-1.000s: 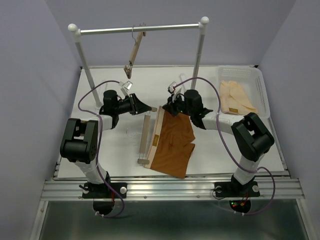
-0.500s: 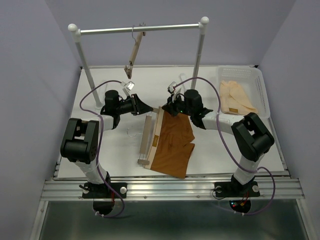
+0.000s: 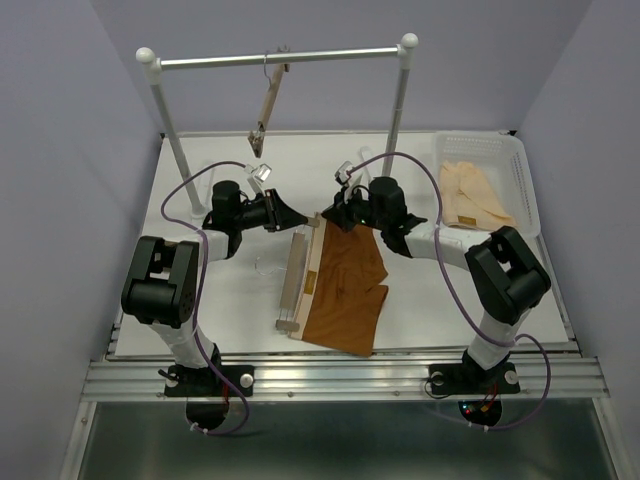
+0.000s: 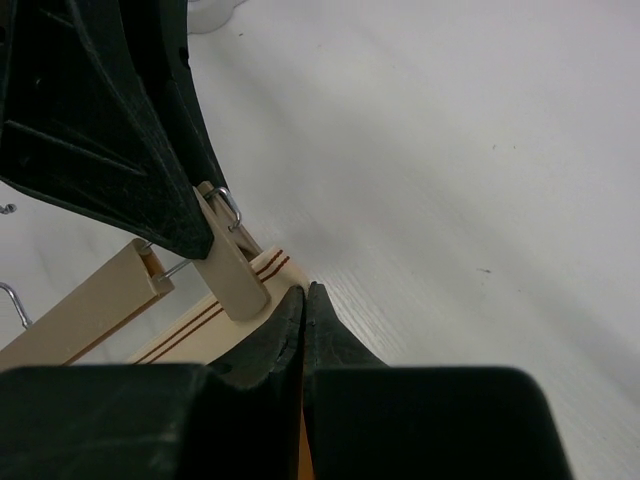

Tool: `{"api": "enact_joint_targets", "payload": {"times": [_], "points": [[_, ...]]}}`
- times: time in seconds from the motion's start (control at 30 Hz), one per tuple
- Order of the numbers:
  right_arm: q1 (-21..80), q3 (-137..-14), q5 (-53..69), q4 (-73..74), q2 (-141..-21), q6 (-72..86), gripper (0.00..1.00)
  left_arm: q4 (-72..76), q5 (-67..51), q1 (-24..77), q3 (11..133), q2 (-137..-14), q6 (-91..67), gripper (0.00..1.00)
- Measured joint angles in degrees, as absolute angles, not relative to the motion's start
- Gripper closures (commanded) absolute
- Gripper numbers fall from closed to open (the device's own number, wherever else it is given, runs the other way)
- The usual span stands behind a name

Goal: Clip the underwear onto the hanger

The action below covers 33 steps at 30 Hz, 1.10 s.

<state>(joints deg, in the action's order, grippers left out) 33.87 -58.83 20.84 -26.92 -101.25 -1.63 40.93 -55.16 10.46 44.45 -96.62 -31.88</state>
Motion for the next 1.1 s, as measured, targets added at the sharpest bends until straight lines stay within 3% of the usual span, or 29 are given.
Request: {"api": "enact_joint_targets", "payload": {"times": [0.4, 0.47, 0.53, 0.57, 0.6, 0.67, 0.7, 0.8, 1.1], "points": [[33.9, -59.5, 21.5, -26.1, -101.3, -0.8, 0.99, 40.4, -55.4, 10.9, 44.7, -96.6, -31.5, 0.96], [33.9, -59.7, 21.5, -25.9, -101.3, -0.5, 0.99, 40.4, -55.5, 10.9, 44.7, -96.6, -31.5, 0.89], [33.9, -60.1, 21.7, -25.6, -101.3, -0.3, 0.99, 40.4, -55.5, 10.9, 44.7, -96.6, -31.4, 0.69], [33.9, -60.3, 21.7, -25.5, -101.3, -0.2, 0.99, 40.4, -55.5, 10.9, 44.7, -96.6, -31.3, 0.59], [33.9, -60.4, 21.8, -25.5, -101.3, -0.2, 0.99, 40.4, -55.5, 10.9, 44.7, -96.6, -31.3, 0.41], [33.9, -60.4, 21.8, -25.5, -101.3, -0.2, 0.99, 40.5, -55.6, 10.9, 44.7, -96.6, -30.5, 0.14], [33.9, -60.4, 21.8, -25.5, -101.3, -0.2, 0.99, 40.4, -55.7, 10.9, 44.7, -96.6, -30.9, 0.08], [33.8, -60.8, 21.0, -25.6, -101.3, -0.2, 0.99, 38.9, -56.1, 11.2, 44.7, -96.6, -30.4, 0.01], [33.8, -61.1, 20.1, -25.7, -101.2, -0.2, 0.99, 35.4, -54.6, 11.2, 44.7, -94.1, -29.7, 0.01]]}}
